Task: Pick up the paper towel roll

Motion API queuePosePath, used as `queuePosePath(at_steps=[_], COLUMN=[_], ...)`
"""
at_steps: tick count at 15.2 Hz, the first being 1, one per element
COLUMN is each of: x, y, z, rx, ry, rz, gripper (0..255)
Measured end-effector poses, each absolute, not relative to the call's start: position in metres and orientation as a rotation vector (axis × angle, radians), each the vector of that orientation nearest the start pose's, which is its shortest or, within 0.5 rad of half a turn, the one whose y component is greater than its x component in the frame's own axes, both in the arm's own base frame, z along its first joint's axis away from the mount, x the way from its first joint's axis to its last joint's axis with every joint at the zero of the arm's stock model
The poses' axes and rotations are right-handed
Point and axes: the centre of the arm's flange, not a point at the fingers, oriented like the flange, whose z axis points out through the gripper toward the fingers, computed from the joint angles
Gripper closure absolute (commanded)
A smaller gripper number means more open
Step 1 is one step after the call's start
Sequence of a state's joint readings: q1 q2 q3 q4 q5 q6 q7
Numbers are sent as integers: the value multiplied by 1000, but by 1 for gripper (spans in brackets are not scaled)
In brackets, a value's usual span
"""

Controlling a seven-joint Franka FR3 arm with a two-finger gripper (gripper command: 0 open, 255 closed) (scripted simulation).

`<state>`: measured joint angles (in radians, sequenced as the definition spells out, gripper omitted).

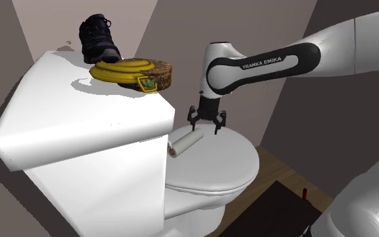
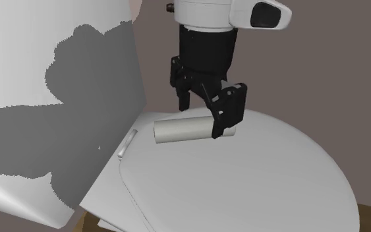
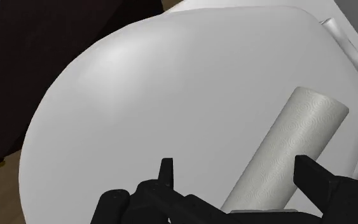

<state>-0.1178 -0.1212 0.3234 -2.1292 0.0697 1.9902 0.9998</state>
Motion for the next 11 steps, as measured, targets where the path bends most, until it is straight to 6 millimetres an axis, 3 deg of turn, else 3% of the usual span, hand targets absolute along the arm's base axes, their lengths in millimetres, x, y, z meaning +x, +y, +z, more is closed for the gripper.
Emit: queuePosePath(at_steps=[8, 11], x=[595, 602], y=[117, 116], z=[405, 387], rx=[-2709, -2690], ry=[1684, 1722], rz=[56, 56], gripper=[0, 0])
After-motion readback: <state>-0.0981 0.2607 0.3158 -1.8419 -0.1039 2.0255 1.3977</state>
